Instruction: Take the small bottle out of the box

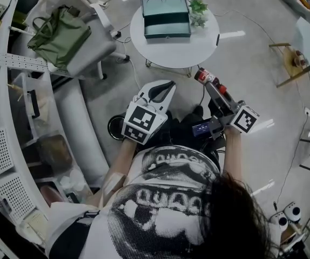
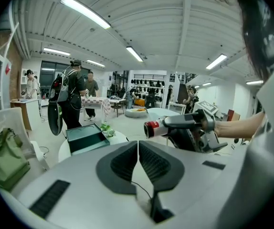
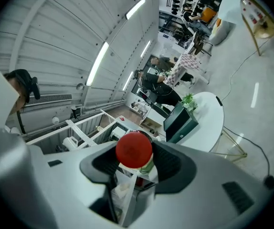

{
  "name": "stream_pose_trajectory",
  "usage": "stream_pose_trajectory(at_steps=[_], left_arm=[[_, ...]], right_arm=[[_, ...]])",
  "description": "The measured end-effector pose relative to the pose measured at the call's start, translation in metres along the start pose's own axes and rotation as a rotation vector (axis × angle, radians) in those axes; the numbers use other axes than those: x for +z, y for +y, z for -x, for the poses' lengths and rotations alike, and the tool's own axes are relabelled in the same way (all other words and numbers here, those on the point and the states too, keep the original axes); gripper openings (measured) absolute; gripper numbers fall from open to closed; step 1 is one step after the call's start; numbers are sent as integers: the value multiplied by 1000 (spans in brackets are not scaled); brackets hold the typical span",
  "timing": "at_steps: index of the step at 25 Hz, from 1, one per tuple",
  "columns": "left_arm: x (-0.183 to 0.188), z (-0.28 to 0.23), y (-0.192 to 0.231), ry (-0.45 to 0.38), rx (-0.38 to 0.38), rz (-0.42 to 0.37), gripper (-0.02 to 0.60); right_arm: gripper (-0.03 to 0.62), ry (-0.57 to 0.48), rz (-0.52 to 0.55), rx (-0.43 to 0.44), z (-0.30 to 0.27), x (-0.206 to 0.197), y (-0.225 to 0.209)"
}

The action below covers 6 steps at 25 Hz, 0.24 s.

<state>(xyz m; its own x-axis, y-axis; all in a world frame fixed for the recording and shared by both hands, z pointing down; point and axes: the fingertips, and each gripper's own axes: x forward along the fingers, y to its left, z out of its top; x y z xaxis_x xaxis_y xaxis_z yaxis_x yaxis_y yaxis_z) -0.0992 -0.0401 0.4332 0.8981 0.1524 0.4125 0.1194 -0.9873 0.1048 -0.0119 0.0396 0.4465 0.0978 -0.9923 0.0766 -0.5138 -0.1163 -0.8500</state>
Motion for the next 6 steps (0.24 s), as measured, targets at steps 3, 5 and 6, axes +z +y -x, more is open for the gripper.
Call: stream_pose_trajectory(at_steps=[3,5,6], left_arm=[[1,-1,0,3,-2,-1,17],[1,-2,0,4,-4,-1,17],[1,-3,0,5,-5,-1,17]], right_arm=[[214,-1,0,11,-2,2,2],[213,-3,-4,16,-3,3,3],[213,-4,-8,18,-3,3,3]])
